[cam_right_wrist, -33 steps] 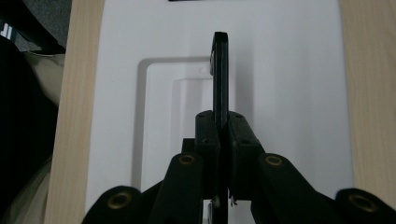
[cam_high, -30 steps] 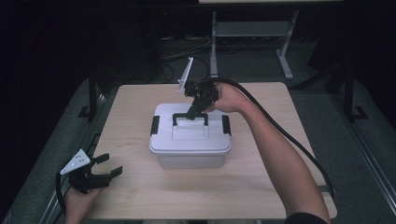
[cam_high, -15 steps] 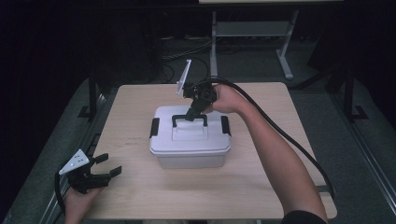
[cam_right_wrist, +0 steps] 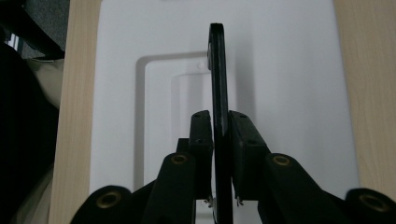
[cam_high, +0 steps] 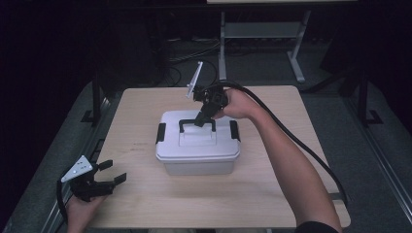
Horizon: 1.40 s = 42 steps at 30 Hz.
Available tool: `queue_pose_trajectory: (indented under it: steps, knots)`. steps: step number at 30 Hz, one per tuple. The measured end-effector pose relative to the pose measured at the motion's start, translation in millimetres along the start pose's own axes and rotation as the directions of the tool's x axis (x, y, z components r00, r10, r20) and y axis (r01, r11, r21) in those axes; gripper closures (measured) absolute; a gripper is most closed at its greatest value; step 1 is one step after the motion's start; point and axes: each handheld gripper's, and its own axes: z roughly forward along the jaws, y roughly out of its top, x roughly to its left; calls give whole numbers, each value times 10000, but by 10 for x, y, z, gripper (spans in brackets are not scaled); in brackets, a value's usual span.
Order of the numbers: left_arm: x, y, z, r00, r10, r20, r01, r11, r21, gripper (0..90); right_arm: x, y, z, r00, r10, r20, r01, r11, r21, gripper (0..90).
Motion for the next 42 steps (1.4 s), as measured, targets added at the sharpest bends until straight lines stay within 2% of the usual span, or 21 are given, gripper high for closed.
queue_pose_trajectory:
  steps: [7,8,14,24,27,34,42]
  knots:
    - [-5,3,3,10000,-1,-9,1,10000,-27,160,-14,-88,-53,9998,134,161,-128,9993,-337,812]
    - [-6,2,1,10000,17,-33,-17,10000,-26,160,-10,-96,-57,9997,216,79,-213,9993,-306,817]
    - [-8,7,-3,10000,13,-48,-13,10000,-52,160,15,-92,-56,10000,15,73,-12,9994,-344,823]
    - [-2,0,-11,10000,18,-65,-18,10000,-18,160,12,-97,-58,9998,212,5,-212,9992,-350,822]
    - [1,0,-15,10000,3,-77,-3,10000,-32,160,-4,-98,-62,9997,218,68,-215,9989,-410,805]
    - [-1,1,-10,10000,26,-73,-26,10000,-10,160,-3,-113,-98,9988,470,132,-461,9970,-616,699]
    - [-8,1,16,10000,48,-31,-48,10000,37,160,2,-211,-171,9959,790,448,-751,9938,-818,643]
